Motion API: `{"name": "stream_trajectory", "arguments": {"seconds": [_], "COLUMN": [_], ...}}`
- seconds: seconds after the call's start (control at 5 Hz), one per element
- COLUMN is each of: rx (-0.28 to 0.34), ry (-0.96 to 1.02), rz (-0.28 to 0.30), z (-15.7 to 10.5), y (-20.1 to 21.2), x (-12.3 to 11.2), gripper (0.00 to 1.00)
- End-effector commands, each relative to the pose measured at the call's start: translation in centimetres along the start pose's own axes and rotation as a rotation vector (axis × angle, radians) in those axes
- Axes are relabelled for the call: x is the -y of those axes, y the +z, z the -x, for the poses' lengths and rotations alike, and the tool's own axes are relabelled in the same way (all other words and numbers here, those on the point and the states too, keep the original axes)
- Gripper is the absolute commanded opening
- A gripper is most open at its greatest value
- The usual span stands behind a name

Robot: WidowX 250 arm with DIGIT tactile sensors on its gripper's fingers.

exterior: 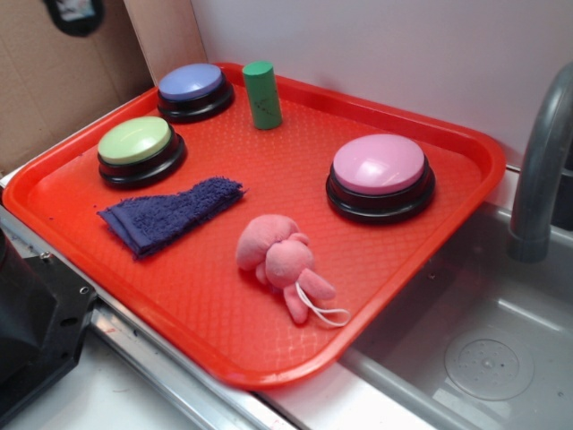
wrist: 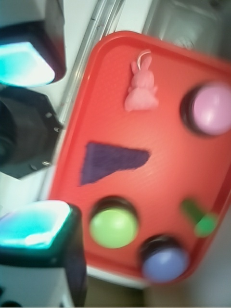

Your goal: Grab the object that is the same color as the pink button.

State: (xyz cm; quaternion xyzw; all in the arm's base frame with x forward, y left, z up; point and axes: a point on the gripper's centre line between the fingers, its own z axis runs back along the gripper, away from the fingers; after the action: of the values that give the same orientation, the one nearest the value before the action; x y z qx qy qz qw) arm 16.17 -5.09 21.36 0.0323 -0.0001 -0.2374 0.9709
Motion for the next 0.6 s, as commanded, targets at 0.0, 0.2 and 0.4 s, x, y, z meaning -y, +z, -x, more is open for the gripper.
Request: {"name": "stream_trajectory", "arguments": {"seconds": [0.0, 0.2, 0.4], "rx": [0.019, -0.063, -0.074], "ry": [-0.516, -0.774, -1.023], "rz": [-0.033, 0.026, -0.01], "z": [-2.9, -3.8, -5.3], "y": [-4.9, -8.6, -11.0], "x": [3.6, 6.2, 7.5], "gripper": [1.0, 1.0, 1.0]}}
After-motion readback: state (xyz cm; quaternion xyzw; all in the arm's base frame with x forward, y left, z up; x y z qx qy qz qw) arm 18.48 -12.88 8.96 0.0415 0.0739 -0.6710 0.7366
